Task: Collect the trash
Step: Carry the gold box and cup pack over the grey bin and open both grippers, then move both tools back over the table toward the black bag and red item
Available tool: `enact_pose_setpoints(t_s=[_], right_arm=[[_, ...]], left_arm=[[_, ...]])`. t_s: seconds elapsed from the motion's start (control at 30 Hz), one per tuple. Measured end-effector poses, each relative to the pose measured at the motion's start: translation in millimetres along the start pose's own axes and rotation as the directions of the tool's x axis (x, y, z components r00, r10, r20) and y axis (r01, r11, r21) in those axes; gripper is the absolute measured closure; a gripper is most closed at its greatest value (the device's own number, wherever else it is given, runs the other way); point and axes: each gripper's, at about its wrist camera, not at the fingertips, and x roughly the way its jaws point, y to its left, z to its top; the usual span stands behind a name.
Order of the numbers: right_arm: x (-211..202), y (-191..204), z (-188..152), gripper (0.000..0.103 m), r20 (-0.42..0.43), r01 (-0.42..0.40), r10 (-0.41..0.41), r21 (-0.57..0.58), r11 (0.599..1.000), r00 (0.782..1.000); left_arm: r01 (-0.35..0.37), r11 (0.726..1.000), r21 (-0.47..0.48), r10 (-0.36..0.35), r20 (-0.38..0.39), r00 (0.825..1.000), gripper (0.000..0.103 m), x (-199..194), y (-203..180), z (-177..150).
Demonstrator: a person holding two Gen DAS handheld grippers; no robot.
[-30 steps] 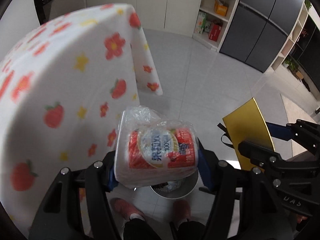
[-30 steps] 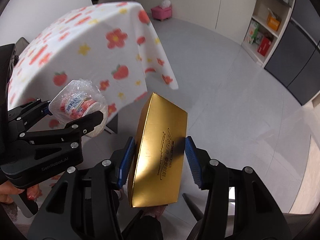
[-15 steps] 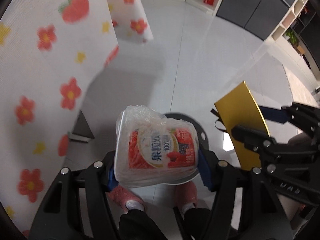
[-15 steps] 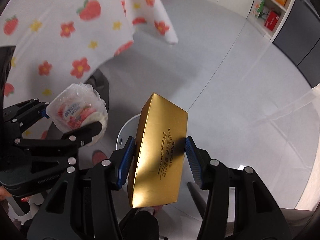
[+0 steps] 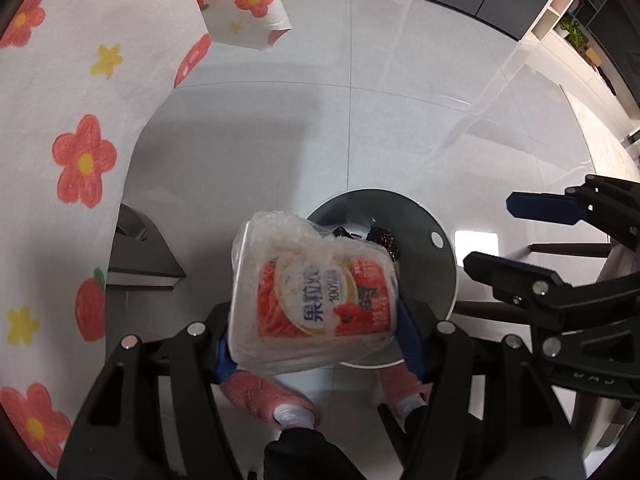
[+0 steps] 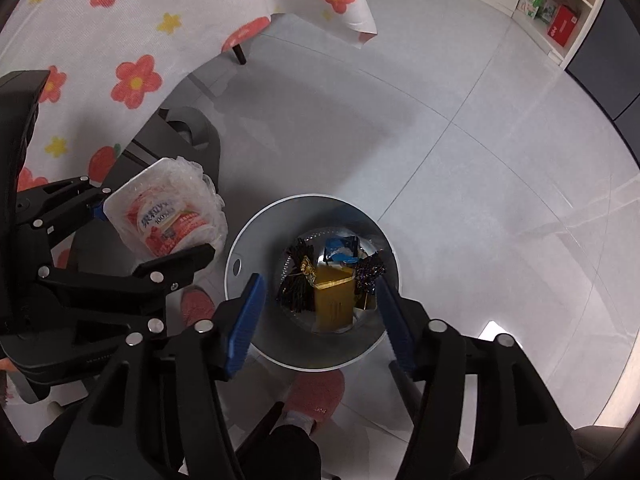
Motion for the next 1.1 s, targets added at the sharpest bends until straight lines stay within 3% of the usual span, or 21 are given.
enact_pose_setpoints(t_s=[0.23, 0.3, 0.37, 0.63, 0.87, 1.1], right_arm=[[-11, -2, -12, 0.046, -0.013, 0.047, -0.047, 0.005, 0.999, 0.999], [-16, -5, -14, 0.046, -0.014, 0.061, -0.060, 0.015, 0.998, 0.998], [-19, -9, -15, 0.046, -0.014, 0.073, -0.073, 0.023, 0.997, 0.997], [-44, -19, -20, 0.046, -0.006, 0.104, -0.104, 0.036, 0.994, 0.995], [-95, -10, -10, 0.046, 0.036, 0.100, -0.100, -0.004, 0.995, 0.994], [-170, 33, 27, 0.046, 0.134, 0.051, -0.034, -0.124, 0.991, 0.990]], left_arm=[[0.030, 0.999, 0.020, -0.030, 0.018, 0.999, 0.039, -7, -7, -1], [0.036, 0.998, 0.043, -0.037, 0.019, 0.999, 0.036, -6, -12, 2], [0.030, 0.997, 0.070, -0.032, 0.033, 0.999, 0.025, -10, -20, 2], [0.012, 0.995, 0.095, -0.016, 0.048, 0.999, 0.023, -29, -29, 11], [-0.015, 0.998, 0.055, 0.011, 0.076, 0.997, 0.023, -81, -19, 10], [-0.084, 0.993, -0.077, 0.094, 0.123, 0.988, 0.023, -166, 1, 5]])
